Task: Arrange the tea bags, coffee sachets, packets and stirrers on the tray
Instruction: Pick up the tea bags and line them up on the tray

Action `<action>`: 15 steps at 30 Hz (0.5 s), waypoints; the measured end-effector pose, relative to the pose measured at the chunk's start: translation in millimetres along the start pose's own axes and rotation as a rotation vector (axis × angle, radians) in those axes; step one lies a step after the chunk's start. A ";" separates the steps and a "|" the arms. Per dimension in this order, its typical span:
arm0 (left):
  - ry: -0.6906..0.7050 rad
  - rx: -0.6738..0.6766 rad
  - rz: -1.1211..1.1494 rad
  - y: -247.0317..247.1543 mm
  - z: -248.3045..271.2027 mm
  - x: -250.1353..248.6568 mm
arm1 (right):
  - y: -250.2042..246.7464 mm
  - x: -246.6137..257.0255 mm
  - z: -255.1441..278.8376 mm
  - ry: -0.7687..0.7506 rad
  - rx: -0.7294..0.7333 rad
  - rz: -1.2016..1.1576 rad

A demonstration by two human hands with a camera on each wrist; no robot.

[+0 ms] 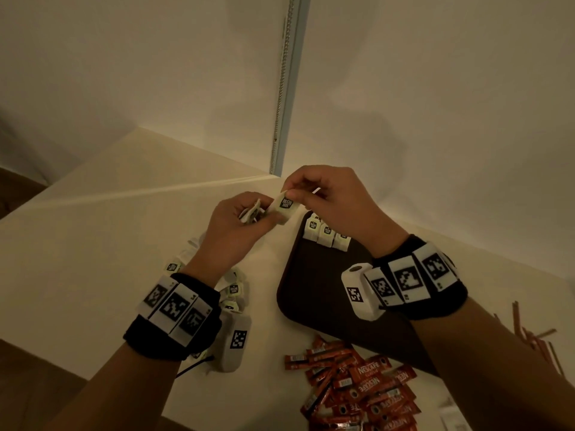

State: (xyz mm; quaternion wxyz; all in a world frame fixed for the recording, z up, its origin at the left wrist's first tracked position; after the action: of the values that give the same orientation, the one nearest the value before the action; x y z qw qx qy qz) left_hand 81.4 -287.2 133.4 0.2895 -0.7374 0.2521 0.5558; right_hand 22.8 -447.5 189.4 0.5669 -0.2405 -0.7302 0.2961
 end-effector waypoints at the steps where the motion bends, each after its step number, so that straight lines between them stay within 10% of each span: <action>1: 0.002 0.031 -0.036 0.3 -0.9 1.4 | -1.2 0.1 0.1 -0.008 0.002 0.008; 15: -0.072 0.076 -0.008 23.6 -20.2 17.4 | -21.0 -22.4 15.2 0.131 0.020 -0.060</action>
State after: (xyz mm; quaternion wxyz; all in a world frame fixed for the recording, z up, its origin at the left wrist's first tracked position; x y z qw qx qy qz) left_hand 83.0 -319.1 117.5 0.3282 -0.7065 0.2596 0.5707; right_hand 13.1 -480.2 186.1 0.6243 -0.2318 -0.6955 0.2699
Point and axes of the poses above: each hand's wrist, its own z-axis away from the middle knuckle, its own y-axis out of the palm, x = y × z, the point moved 1 cm from there along -z, towards the middle knuckle, and after that the axes turned 14 degrees about x, right-handed, at the moved point
